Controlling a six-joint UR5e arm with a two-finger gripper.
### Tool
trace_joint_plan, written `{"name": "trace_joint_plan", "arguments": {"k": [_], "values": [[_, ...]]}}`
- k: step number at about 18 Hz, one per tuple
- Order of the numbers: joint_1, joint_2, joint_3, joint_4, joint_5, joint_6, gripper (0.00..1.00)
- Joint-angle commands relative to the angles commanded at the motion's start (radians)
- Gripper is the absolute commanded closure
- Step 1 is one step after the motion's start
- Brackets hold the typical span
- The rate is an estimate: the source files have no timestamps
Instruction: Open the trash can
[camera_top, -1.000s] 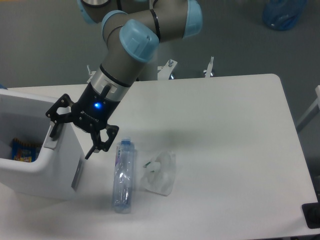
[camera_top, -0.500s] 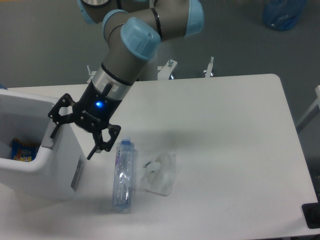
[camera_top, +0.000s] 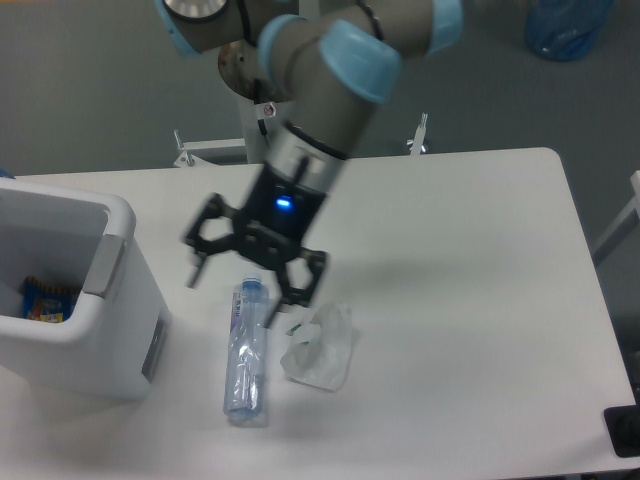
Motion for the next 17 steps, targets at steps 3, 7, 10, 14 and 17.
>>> {"name": "trace_joint_plan", "arguments": {"k": [3, 7, 10, 14, 17], "values": [[0.043, -0.029, 0.003, -0.002, 0.108, 0.100, 0.00], [0.046, -0.068, 0.006, -0.005, 0.453, 0.223, 0.00], [0.036, -0.084, 0.031, -0.015, 0.628, 0.226, 0.00], [-0.014, -0.124, 0.106, -0.055, 0.716, 0.224, 0.00], [-0.035, -0.147, 0.149, -0.135, 0.729, 0.227, 0.00]]}}
